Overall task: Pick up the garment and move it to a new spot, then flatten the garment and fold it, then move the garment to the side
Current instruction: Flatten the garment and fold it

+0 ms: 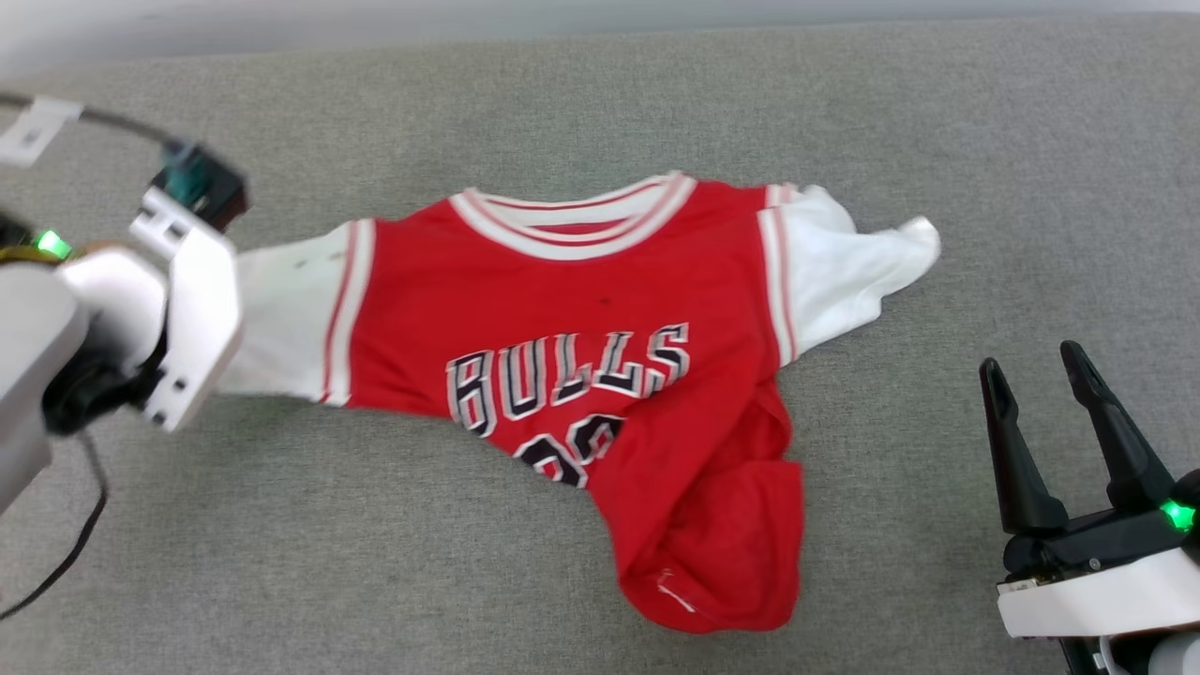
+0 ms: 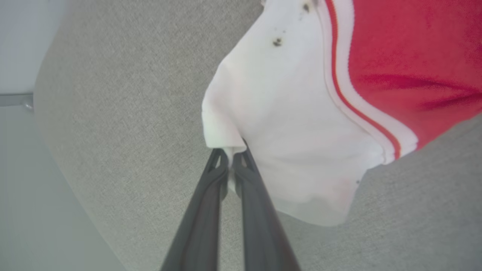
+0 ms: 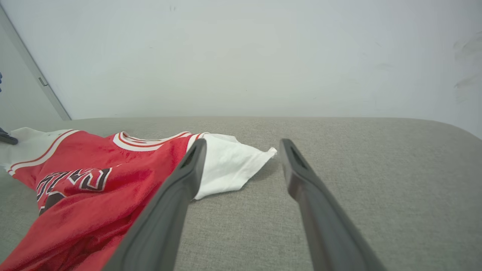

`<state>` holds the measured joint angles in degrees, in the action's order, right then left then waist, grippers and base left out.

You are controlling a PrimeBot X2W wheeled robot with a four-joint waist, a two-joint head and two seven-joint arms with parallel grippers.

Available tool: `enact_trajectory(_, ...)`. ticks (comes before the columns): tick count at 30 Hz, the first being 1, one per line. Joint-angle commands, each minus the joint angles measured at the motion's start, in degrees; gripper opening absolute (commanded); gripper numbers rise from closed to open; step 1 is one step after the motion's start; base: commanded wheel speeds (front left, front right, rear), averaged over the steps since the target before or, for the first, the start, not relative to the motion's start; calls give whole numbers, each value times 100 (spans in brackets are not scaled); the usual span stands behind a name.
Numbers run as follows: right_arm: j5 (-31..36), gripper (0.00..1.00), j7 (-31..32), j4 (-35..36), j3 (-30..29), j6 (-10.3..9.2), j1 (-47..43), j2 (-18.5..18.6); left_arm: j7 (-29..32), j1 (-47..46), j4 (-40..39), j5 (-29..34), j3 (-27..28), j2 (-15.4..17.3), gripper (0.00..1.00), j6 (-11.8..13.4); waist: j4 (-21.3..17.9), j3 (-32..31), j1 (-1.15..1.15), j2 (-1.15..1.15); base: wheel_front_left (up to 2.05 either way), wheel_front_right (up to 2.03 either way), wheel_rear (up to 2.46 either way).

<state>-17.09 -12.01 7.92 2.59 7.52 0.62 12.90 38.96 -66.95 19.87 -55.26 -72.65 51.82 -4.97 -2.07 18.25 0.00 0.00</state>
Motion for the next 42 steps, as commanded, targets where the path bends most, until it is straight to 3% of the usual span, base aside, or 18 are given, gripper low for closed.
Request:
enact_trajectory(1, 21, 100, 33, 45, 2, -6, -77, 49, -120, 259, 132, -51, 0, 108, 0, 93, 24, -10, 0, 0, 0, 0, 0)
enact_trajectory(9, 47, 100, 148, 77, 23, -6, -48, 110, -572, 891, 632, -288, 4, -18, 3, 204, -22, 36, 0, 0, 0, 0, 0)
enact_trajectory(10, 53, 100, 178, 72, 23, -6, -29, 124, -685, 891, 685, -245, 14, -68, 58, 210, -18, 10, 0, 0, 0, 0, 0)
enact_trajectory(11, 64, 100, 180, 76, 6, -6, -6, 145, -820, 878, 726, -210, 36, -119, 100, 218, -8, -27, 0, 0, 0, 0, 0)
enact_trajectory(16, 92, 100, 278, 128, -67, -6, 225, 377, -1921, 755, 743, 192, 194, -191, 100, 271, 64, -343, 0, 0, 0, 0, 0)
enact_trajectory(20, 123, 100, 476, 216, -65, -6, 566, 722, -3014, 872, 455, 454, 418, -195, 100, 644, 175, -624, 0, 0, 0, 0, 0)
enact_trajectory(23, 62, 100, 904, 241, 201, -6, 913, 1139, -3928, 1115, 52, 620, 634, -223, 100, 1214, 292, -790, 0, 0, 0, 0, 0)
enact_trajectory(29, -398, 100, 2557, 208, 1484, -6, 1743, 2448, -5168, 1866, -954, 791, 1021, -204, 100, 2571, 506, -900, 0, 0, 0, 0, 0)
enact_trajectory(30, -531, 100, 2840, 183, 1683, -6, 1900, 2634, -5258, 2013, -1118, 795, 1109, -207, 100, 2789, 544, -889, 0, 0, 0, 0, 0)
enact_trajectory(31, -531, 100, 2840, 183, 1683, -6, 1900, 2634, -5258, 2013, -1118, 795, 1109, -207, 100, 2789, 544, -889, 0, 0, 0, 0, 0)
enact_trajectory(33, -790, 100, 3351, 157, 2098, -6, 2256, 2956, -5359, 2278, -1424, 824, 1304, -223, 100, 3182, 614, -848, 0, 0, 0, 0, 0)
enact_trajectory(37, -1300, 100, 4333, 16, 2912, -6, 3037, 3413, -5419, 2907, -2019, 943, 2031, -318, 100, 3834, 709, -705, 0, 0, 0, 0, 0)
enact_trajectory(42, -1824, 100, 5452, -333, 3831, -6, 4120, 3665, -5413, 3895, -2588, 1474, 3069, -526, 100, 4338, 817, -455, 0, 0, 0, 0, 0)
